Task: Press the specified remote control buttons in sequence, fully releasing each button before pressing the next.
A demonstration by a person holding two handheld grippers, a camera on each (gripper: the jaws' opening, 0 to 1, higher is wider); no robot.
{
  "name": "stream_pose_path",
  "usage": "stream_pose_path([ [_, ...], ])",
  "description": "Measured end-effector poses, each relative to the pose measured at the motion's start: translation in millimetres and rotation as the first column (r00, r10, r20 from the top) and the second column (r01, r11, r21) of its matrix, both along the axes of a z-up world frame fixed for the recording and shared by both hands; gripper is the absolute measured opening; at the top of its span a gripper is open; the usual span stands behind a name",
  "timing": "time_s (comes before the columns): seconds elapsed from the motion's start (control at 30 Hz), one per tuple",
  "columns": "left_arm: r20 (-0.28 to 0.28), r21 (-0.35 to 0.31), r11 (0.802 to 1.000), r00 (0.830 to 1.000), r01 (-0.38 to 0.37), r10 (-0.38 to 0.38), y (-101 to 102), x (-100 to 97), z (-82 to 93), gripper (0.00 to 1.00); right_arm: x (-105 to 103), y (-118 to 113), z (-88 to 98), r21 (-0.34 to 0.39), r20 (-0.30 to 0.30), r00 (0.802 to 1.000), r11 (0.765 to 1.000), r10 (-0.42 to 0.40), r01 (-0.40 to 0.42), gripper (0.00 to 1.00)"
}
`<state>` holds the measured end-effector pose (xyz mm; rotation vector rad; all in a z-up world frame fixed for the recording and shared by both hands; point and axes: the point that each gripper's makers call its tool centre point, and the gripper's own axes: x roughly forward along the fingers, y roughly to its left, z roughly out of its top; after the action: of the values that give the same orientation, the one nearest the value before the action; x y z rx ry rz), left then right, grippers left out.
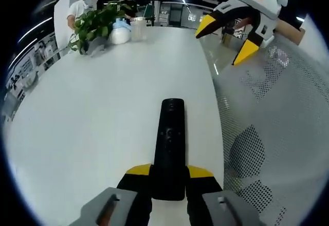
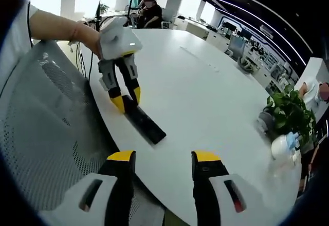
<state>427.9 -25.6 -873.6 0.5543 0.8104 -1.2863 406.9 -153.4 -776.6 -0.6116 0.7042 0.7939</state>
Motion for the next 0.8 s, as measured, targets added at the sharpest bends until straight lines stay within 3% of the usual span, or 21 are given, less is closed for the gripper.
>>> stream_pose_path([
  [0.8,0.001,0.015,0.997,0.998,0.070,-0.070,7,-27.2,-0.1,0.24,4,-1,7.0,0.066,-0.034,0.997,0.995,-0.072,0.074,0.44],
])
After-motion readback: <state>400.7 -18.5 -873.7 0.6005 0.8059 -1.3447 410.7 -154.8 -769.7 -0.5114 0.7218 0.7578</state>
